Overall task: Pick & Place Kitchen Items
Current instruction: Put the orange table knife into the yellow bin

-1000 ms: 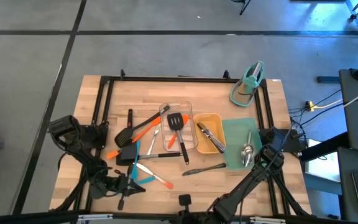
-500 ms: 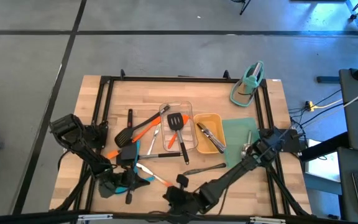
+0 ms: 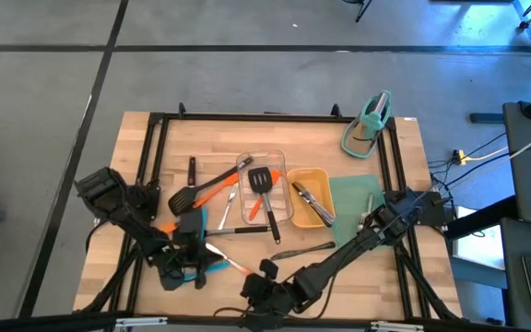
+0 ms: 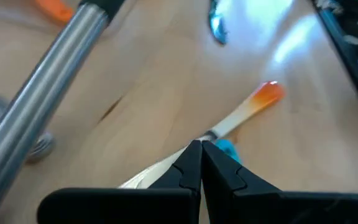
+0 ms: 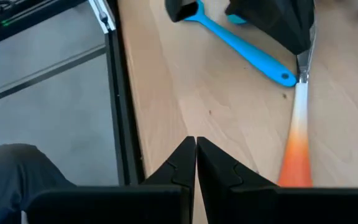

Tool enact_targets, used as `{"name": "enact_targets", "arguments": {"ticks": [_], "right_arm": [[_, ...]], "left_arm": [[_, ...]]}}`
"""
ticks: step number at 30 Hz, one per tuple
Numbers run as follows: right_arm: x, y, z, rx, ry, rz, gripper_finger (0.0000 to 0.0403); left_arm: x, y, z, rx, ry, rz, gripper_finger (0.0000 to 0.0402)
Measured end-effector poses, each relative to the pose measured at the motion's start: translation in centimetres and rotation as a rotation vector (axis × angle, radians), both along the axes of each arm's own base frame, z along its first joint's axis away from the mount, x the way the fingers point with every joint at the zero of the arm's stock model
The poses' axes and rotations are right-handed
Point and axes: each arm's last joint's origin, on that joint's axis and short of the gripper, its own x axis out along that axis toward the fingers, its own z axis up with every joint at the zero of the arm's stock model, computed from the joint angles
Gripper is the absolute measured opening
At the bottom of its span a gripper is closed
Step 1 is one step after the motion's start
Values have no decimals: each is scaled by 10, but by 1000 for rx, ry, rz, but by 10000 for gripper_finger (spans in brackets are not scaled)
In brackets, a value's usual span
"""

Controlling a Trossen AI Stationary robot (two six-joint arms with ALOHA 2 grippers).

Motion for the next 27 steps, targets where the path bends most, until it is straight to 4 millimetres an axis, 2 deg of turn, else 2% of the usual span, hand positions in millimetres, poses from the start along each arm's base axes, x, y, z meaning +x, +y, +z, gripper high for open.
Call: {"name": "enact_targets", "arguments": {"ticks": [7,16,21,27], "right_arm": [[0,0,0,-21,2,11,19],[-2,-1,-2,-31,17,14,19],[-7,-3,-7,-57,88,5,19],[-10,-2,-8,-67,100,1,19]], "left_arm": [[10,4,0,3,81,44,2],[37,-11,19,31,133,-20,2],[47,-18,16,49,148,-40,2],[49,-29,14,110,171,-81,2]]}}
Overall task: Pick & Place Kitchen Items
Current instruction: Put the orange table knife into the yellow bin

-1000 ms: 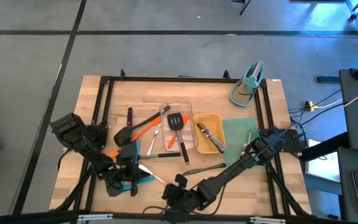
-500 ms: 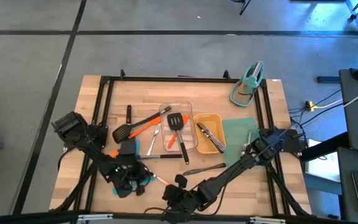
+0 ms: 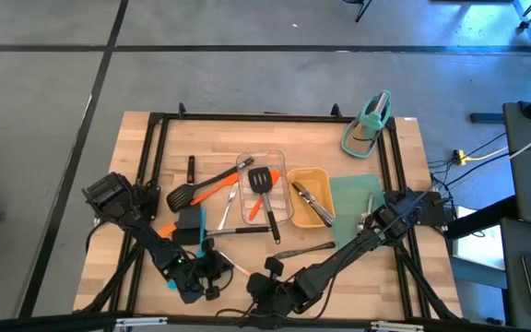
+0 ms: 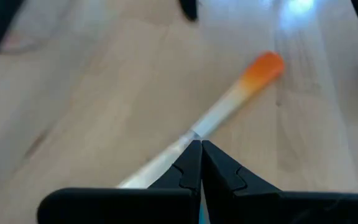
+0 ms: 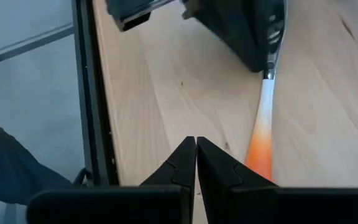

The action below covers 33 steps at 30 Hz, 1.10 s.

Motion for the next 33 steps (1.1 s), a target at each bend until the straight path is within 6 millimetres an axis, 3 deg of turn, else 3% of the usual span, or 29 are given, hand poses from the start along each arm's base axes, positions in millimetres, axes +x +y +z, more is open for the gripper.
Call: {"name": "enact_targets", "arguments": {"ticks": [11,20,28,33], "right_arm": [[-3,1,-1,-21,19,9,19],[-9,-1,-5,-10,73,-51,19],[-22,-3,-11,-39,170,-112,19],[-26,2,-11,-40,172,-113,19]], "left_arm": [[11,8,-4,-42,17,44,2],[36,5,-21,-87,-21,17,2],[61,-13,-3,-67,-33,-77,2],[73,-8,4,-55,-77,-28,2]]}}
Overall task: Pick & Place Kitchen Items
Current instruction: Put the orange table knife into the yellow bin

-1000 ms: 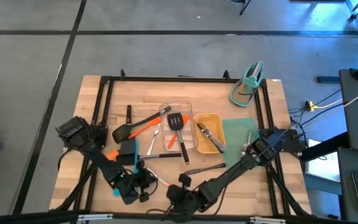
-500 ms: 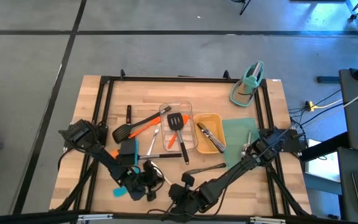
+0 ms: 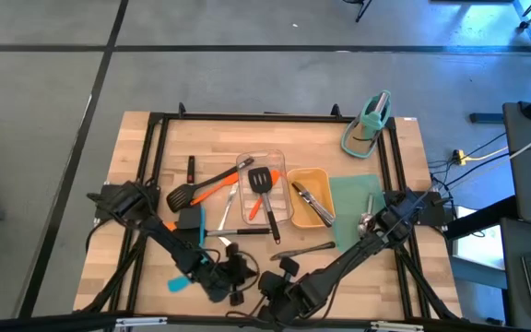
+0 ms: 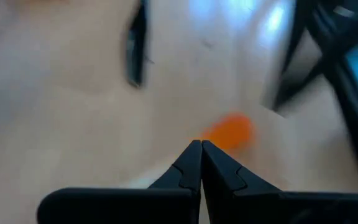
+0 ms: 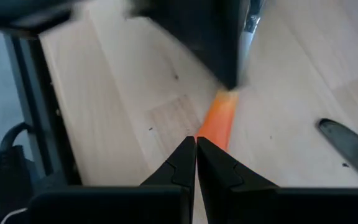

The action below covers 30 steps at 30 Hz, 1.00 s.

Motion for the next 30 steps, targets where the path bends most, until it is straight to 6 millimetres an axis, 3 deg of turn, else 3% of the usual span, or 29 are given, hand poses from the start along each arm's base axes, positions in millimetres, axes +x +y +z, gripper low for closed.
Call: {"name": "enact_targets", "arguments": {"ticks": [6,9,13,16,19,24,30], "right_arm": [[-8,10,3,-10,7,24,19],[-12,14,6,-21,0,20,19],[-16,19,8,-43,-24,15,19],[-17,20,8,-48,-27,18,19],[-18,21,8,-48,-28,20,19],[-22,26,8,-43,-31,24,19],[-27,31,8,-34,-34,27,19]], "left_arm": [[14,-1,-12,-62,24,-20,2],[13,-11,-14,31,0,-26,2],[10,-20,-6,249,-58,3,2],[14,-27,14,322,-129,28,2],[8,-38,18,364,-132,-27,2],[0,-52,22,219,-102,-212,2],[-7,-55,15,201,-42,-236,2]]}}
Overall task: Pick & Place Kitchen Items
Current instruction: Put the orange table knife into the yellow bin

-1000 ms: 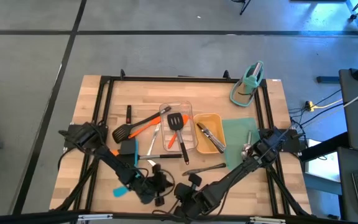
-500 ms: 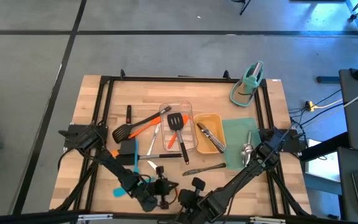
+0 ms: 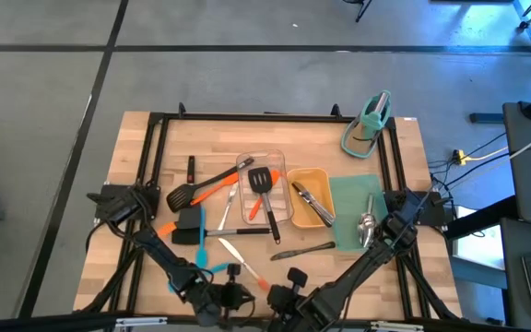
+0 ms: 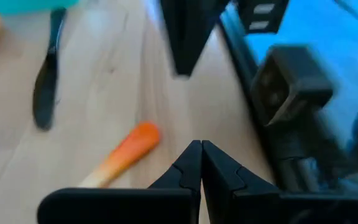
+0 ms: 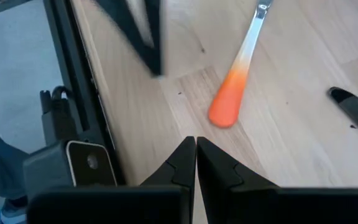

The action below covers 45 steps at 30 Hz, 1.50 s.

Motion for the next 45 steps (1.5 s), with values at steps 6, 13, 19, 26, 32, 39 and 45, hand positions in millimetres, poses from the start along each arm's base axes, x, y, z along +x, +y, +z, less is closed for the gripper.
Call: {"name": "enact_targets", "arguments": {"ticks": [6,13,19,26,32,39,45], "right_arm": [[0,3,1,14,-14,4,19],[-1,3,1,6,-12,5,19],[-3,2,0,-7,0,6,19],[-5,5,0,-7,0,13,19],[-5,5,0,-4,-2,14,19],[-6,11,9,5,-24,31,19],[-10,29,35,-63,-138,116,19]], "left_arm": [[8,8,-26,-9,68,27,2],[25,19,-45,-64,84,39,2],[40,31,-44,-85,64,-3,2],[55,48,-49,-109,52,6,2],[59,52,-53,-81,18,26,2],[48,38,-32,20,-54,-6,1],[24,18,9,127,-122,25,1]]}}
